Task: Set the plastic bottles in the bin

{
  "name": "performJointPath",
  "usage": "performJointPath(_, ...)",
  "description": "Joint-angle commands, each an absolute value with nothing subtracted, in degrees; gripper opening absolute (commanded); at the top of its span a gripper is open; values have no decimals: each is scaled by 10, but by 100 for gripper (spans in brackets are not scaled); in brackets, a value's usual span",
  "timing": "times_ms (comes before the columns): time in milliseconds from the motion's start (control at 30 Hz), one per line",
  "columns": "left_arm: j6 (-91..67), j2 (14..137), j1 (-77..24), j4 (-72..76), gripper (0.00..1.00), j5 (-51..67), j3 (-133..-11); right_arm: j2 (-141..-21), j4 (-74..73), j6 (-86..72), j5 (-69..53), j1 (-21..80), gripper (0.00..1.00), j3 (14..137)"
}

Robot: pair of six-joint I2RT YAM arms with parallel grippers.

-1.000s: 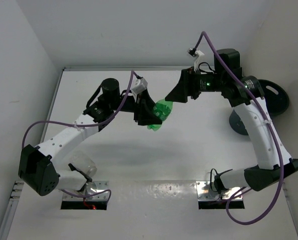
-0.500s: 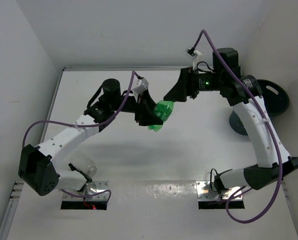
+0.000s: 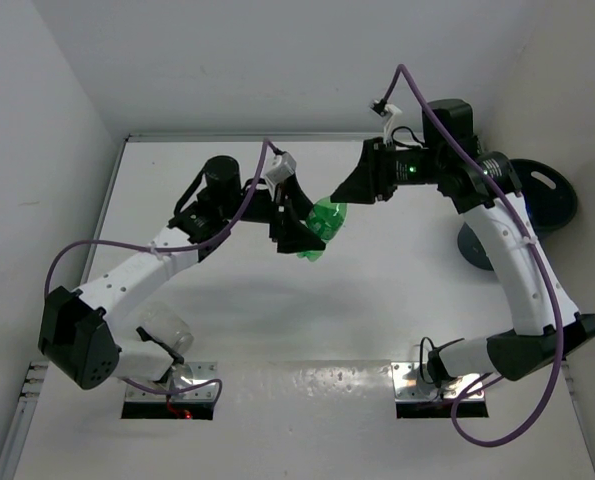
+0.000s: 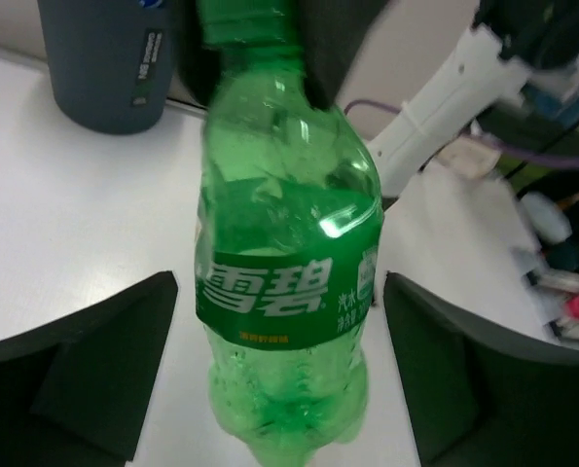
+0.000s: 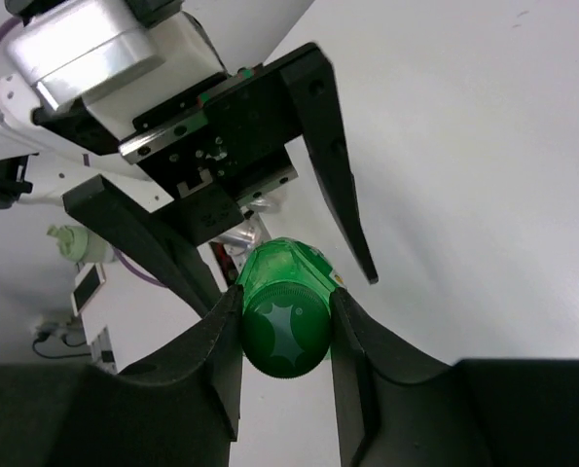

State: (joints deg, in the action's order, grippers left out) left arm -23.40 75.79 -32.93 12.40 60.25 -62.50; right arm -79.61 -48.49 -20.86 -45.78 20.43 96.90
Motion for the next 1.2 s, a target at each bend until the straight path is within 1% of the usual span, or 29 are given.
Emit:
performJointPath(0, -234, 764, -319, 91, 99, 557, -666, -780, -486, -186, -443, 207, 0, 979)
performJointPath(33, -223, 773, -319, 57, 99, 539, -680, -780, -498, -178, -428, 205, 0, 984)
performJointPath(67, -196, 780, -313, -19, 99, 503, -712, -781, -504, -167, -410, 196, 0, 1010)
performJointPath(100, -179, 787, -307, -50, 99, 497, -726, -782, -515, -152, -400, 191, 0, 1020)
performJointPath(133, -166, 792, -299, -73, 99, 497, -735, -783, -530, -144, -362, 151, 0, 1033)
performJointPath(167, -152, 792, -279, -103, 99, 490, -746, -787, -542, -111, -346, 138, 0, 1074)
performJointPath(200, -145, 792, -266, -117, 99, 483, -746, -790, -548, -111, -305, 108, 0, 1088)
performJointPath(233, -136, 797, -254, -129, 99, 483, -755, -792, -560, -69, -284, 96, 0, 1119)
performJointPath(267, -118, 797, -229, -148, 99, 489, -760, -792, -571, -56, -211, 58, 0, 1144)
performJointPath(333, -101, 797, -204, -161, 99, 500, -760, -788, -560, -23, -162, 30, 0, 1159)
performJointPath(367, -87, 791, -193, -161, 99, 505, -760, -783, -556, -15, -98, -15, 0, 1160)
performJointPath(433, -74, 784, -164, -168, 99, 522, -754, -782, -542, 24, -50, -39, 0, 1157)
performJointPath(533, -50, 784, -146, -173, 99, 539, -734, -788, -505, 45, 29, -138, 0, 1142)
performJointPath(667, -32, 784, -133, -184, 99, 551, -734, -793, -450, 76, 45, -225, 0, 1100)
performJointPath(700, -26, 784, -127, -189, 99, 551, -734, -793, -442, 77, 40, -262, 0, 1086)
performJointPath(833, -2, 784, -116, -201, 99, 556, -739, -786, -399, 83, 24, -307, 0, 1026)
performJointPath(967, 20, 795, -98, -236, 99, 556, -751, -787, -347, 84, 17, -325, 0, 978)
performJointPath(1167, 73, 790, -69, -298, 99, 550, -768, -787, -289, 84, 27, -316, 0, 905)
